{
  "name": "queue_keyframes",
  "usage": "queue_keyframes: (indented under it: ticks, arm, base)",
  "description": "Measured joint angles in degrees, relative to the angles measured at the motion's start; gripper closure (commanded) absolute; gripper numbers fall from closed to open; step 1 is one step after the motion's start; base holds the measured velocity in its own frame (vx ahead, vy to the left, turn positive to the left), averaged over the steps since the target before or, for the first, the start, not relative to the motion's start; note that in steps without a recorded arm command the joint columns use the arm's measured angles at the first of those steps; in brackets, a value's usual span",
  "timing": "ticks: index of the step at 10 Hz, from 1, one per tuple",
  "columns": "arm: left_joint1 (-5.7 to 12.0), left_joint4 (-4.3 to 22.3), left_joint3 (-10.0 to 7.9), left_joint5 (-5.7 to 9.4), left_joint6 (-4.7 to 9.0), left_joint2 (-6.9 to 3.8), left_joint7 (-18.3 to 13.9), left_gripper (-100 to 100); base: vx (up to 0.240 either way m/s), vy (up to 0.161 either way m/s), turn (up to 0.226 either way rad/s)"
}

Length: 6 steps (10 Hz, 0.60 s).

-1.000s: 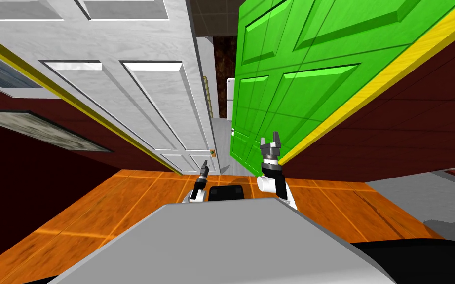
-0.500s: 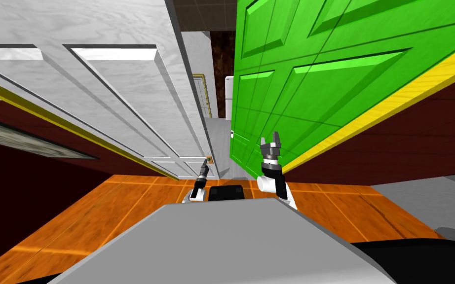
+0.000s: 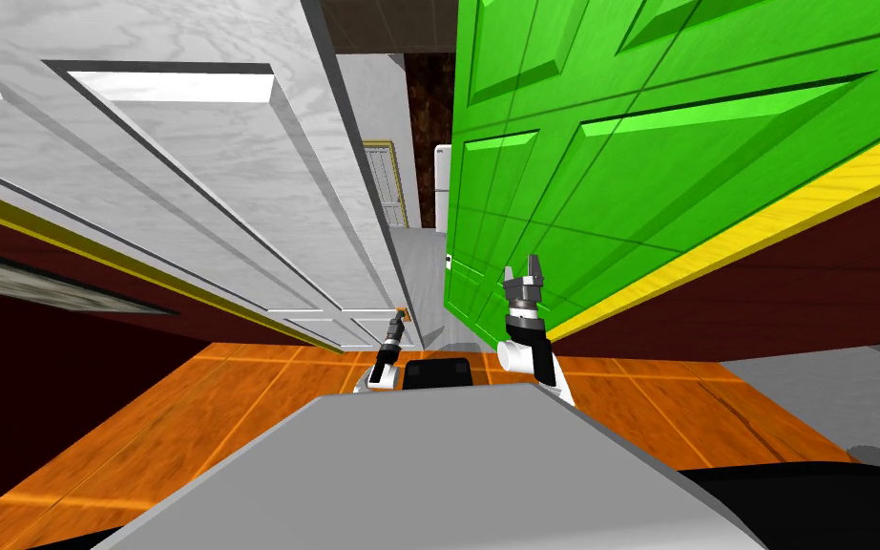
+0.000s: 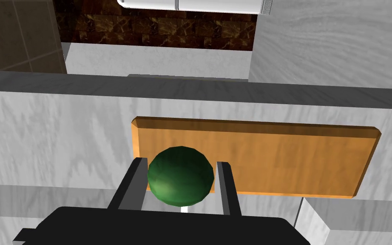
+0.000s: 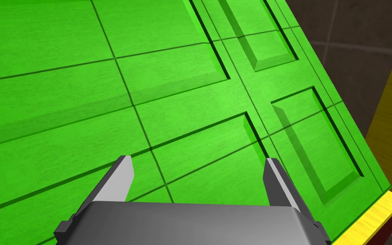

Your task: Push the door open

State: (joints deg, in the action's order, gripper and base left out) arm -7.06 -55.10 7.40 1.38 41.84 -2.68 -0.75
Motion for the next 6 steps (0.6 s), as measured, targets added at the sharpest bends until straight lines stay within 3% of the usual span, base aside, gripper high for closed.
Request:
queue_keyframes:
  ticks: [3,6]
  arm:
    - [-0.1,0.1,0.05,-0.02,-0.11,0.01,0.02,100]
    - [0.13,0.86,-1.55,0.26,0.0,-0.11,0.43,100]
  base:
    - [-0.005,0.0,0.001]
    - [0.043,0.001,-0.138]
